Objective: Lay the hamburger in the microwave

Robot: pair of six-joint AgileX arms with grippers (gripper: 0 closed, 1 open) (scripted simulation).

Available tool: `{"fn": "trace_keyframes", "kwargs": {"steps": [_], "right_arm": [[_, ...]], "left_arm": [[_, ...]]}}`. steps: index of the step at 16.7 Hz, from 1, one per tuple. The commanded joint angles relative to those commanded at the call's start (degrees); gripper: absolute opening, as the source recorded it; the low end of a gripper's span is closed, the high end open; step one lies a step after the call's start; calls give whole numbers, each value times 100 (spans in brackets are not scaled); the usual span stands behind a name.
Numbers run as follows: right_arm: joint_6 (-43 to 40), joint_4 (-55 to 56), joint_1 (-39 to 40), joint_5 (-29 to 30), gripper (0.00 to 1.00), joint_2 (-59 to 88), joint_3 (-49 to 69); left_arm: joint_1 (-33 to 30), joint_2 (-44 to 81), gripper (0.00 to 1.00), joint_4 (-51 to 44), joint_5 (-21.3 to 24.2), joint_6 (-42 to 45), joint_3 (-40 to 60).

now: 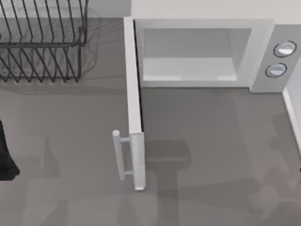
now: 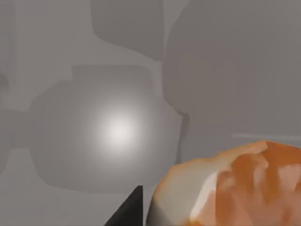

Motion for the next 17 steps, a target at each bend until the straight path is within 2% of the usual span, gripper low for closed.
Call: {"fn": "trace_keyframes", "kwargs": {"steps": [4, 10, 13, 17], "right_arm": [[-13, -719, -12, 2, 0, -360, 494], [8, -671, 22, 26, 0, -322, 535], [118, -142, 209, 251, 0, 72, 791], [411, 1347, 644, 793, 0, 1190, 1261]], "left_arm": [[0, 0, 100, 0, 0, 0, 0], [0, 0, 100, 0, 0, 0, 0], [0, 0, 100, 0, 0, 0, 0], [0, 0, 100, 0, 0, 0, 0]]}}
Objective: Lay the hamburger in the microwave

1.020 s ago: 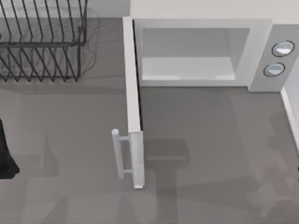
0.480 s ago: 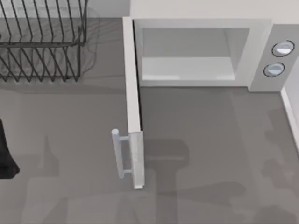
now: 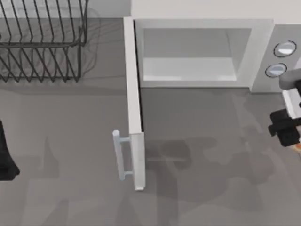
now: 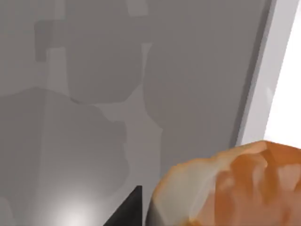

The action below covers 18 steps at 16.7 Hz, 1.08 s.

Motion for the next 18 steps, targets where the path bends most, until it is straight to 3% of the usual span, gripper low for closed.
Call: {"fn": "trace_keyframes", "kwargs": {"steps": [11, 15, 18], "right_arm": [[1012, 6018, 1530, 1908, 0, 3516, 1306], [1308, 7346, 1910, 2424, 0, 4224, 1675], [1409, 7712, 2025, 2590, 0, 4429, 1804]], "left_arm": [[0, 0, 100, 0, 0, 0, 0], [0, 0, 100, 0, 0, 0, 0], [0, 0, 100, 0, 0, 0, 0]]}}
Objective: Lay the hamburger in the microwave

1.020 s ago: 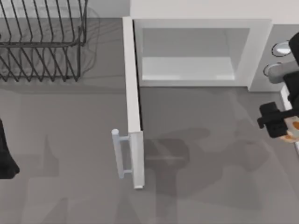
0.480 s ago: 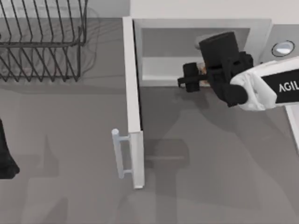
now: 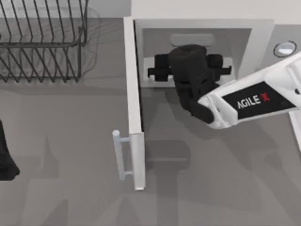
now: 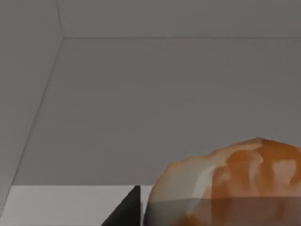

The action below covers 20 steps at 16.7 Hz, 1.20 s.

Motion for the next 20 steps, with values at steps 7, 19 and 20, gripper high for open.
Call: {"fn": "trace_keyframes", "kwargs": {"steps": [7, 19, 20], "right_arm": [[39, 17, -93, 5, 0, 19, 168], [-166, -1505, -907, -306, 0, 2035, 3770], [-223, -1658, -927, -386, 0, 2203, 4119]], "left_arm": [[0, 0, 100, 0, 0, 0, 0], [0, 0, 100, 0, 0, 0, 0], [0, 0, 100, 0, 0, 0, 0]]}}
